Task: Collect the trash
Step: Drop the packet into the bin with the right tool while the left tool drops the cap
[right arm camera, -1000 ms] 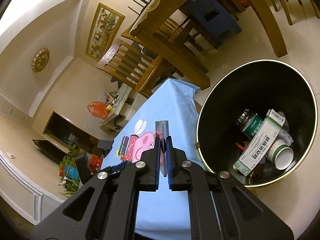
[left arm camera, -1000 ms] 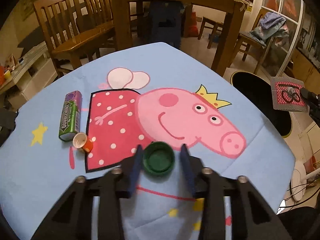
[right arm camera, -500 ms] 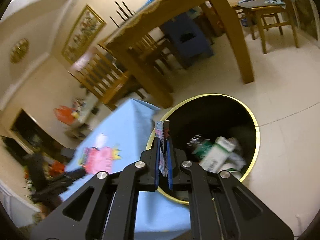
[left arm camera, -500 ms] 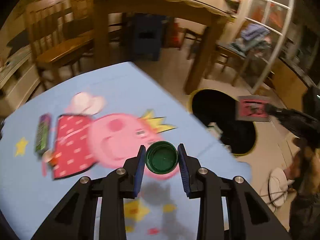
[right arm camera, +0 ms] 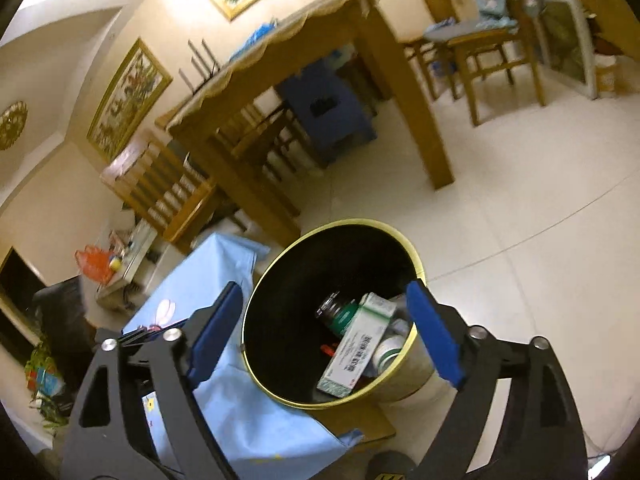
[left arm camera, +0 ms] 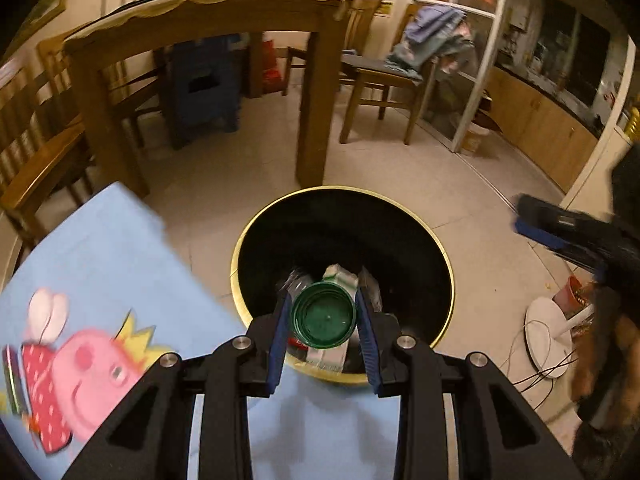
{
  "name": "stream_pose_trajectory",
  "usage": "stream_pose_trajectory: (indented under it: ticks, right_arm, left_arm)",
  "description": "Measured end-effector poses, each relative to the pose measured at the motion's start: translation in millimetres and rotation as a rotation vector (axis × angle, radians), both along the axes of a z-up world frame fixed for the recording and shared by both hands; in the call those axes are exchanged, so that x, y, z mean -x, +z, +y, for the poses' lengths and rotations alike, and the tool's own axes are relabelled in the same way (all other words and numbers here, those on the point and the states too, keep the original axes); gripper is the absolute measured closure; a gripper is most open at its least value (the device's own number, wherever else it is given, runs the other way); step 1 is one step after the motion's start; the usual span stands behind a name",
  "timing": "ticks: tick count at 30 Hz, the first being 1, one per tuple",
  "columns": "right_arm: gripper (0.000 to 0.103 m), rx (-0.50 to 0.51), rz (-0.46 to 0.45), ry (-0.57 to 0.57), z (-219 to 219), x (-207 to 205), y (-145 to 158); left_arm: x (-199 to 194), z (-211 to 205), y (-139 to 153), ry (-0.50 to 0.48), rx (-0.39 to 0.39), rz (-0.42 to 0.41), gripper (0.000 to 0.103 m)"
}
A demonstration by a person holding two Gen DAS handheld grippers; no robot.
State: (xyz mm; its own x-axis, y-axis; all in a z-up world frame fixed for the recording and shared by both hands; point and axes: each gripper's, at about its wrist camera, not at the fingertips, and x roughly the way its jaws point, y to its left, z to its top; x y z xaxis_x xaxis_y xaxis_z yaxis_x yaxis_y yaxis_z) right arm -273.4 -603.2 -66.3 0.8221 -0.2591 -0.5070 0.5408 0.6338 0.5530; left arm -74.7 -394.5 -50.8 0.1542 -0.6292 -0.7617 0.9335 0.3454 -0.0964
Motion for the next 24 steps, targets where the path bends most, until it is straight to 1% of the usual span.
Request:
stream_pose_trajectory:
  ticks: [4,6,8,10,11,13,15,16,18,19,20,21,22,24]
  right_arm:
    - [0.005,0.029,-0.044,-0.080,4.1,46.6,14.6]
    - [0.005,0.028,-0.052,-0.095,4.2,61.4,15.4]
    - [0.005,0.024,-0.041,-0.104,6.8,72.5,14.2]
    - [0.005,0.033,-0.021,-0.114,9.5,76.8,15.0]
    - [0.005,0.035,-0.018,-0.116,10.5,78.3,16.4]
    - [0.005,0.042,-0.010,-0.116,16.6,78.4,19.4]
    - [0.005,0.070,0.009,-0.113,25.3,72.4,24.8]
    - [0.005,0.094,0.024,-0.102,32.4,66.9,28.3]
    - [0.005,0.131,0.047,-0.067,47.7,51.9,34.7]
    - [0.005,0.147,0.056,-0.045,55.9,42.5,37.7]
    - [0.005,0.160,0.063,-0.024,63.2,33.8,40.7]
    - [0.005,0.175,0.070,0.009,72.8,21.5,44.2]
    - [0.005,0.190,0.079,0.044,82.6,8.4,48.1]
    - [0.005,0.224,0.103,0.104,103.0,-16.9,57.3]
  left_arm:
    - [5.7,-36.8,-10.5,-0.030,-0.024,0.007,0.072]
    - [9.2,-49.8,-16.5,-0.033,-0.042,-0.002,0.065]
    - [11.5,-54.3,-19.1,-0.025,-0.050,-0.020,0.047]
    - [14.5,-53.5,-18.8,-0.023,-0.045,-0.024,0.043]
    - [15.8,-51.5,-17.4,-0.026,-0.042,-0.023,0.038]
    - [16.8,-45.4,-12.4,-0.024,-0.032,-0.034,0.035]
    - [17.0,-31.7,-6.8,-0.013,-0.026,-0.053,0.031]
    - [16.0,-24.8,-4.4,-0.002,-0.024,-0.062,0.027]
    - [12.1,-0.5,2.9,0.028,-0.009,-0.083,0.023]
    - [10.5,10.2,6.0,0.047,-0.010,-0.098,0.019]
    - [7.6,22.8,9.0,0.070,-0.010,-0.114,0.012]
    - [2.6,42.4,12.9,0.108,-0.004,-0.138,0.009]
    - [-1.3,55.3,17.1,0.138,0.001,-0.153,0.006]
    - [-11.9,91.7,23.2,0.202,0.014,-0.167,0.006]
